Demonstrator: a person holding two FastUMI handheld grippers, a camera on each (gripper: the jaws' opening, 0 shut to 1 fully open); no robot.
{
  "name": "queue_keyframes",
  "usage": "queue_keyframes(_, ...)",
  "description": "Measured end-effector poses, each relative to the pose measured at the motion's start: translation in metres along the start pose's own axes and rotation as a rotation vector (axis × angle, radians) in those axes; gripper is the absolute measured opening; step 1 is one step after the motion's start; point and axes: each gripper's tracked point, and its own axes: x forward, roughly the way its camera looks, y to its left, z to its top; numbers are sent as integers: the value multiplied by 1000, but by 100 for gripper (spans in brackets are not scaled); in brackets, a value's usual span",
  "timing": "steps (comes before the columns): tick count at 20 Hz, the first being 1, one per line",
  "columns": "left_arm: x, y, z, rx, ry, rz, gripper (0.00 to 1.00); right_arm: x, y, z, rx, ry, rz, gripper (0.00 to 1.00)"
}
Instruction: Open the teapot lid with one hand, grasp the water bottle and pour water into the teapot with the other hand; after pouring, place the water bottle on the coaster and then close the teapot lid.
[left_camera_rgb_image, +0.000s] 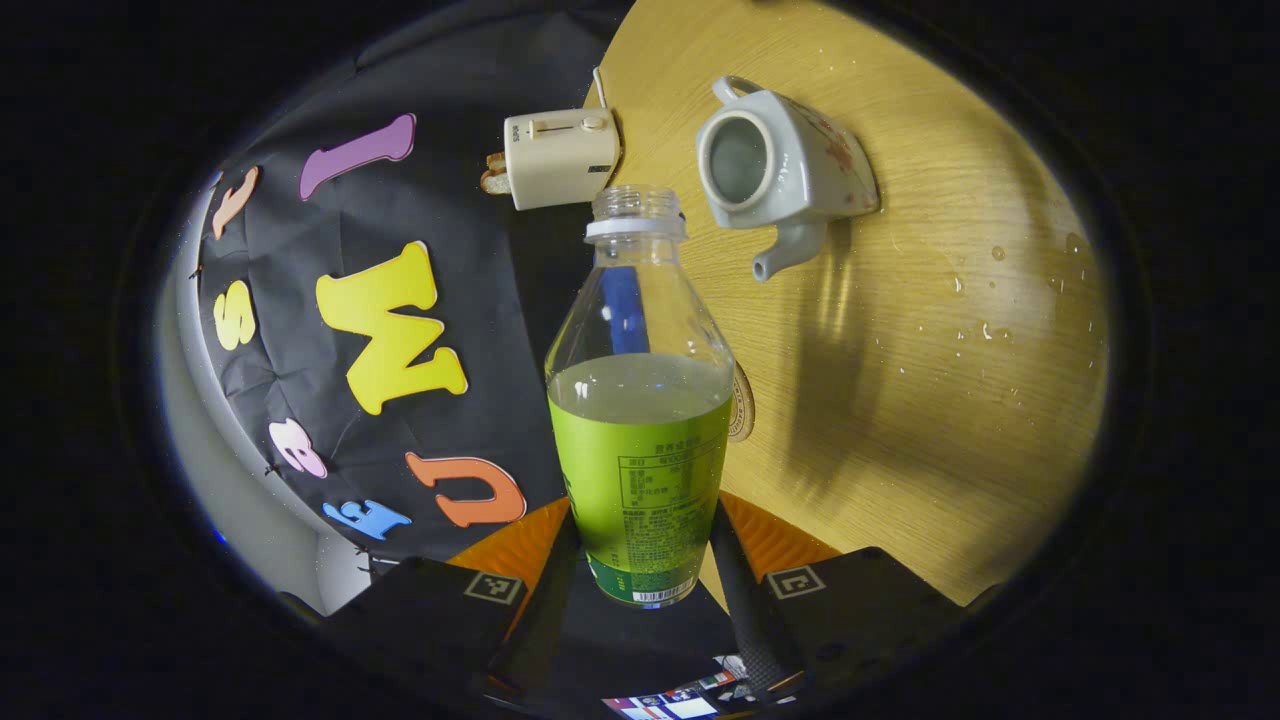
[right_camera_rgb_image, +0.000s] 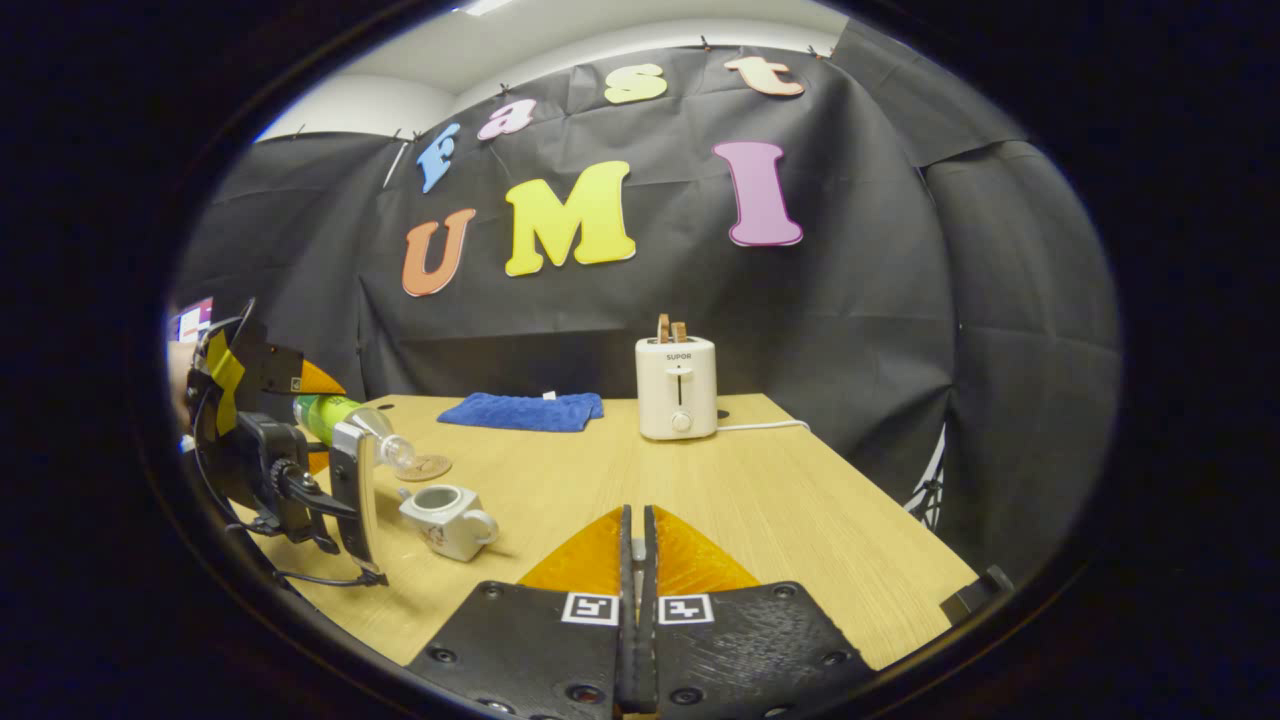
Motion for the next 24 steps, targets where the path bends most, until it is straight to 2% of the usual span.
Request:
queue_keyframes(8,0,13,7,127,2,43,74,0,-2,0,3,-3,1,0)
queue_keyframes(24,0,28,11,241,31,73,74,-5,-8,1,12,-8,6,0)
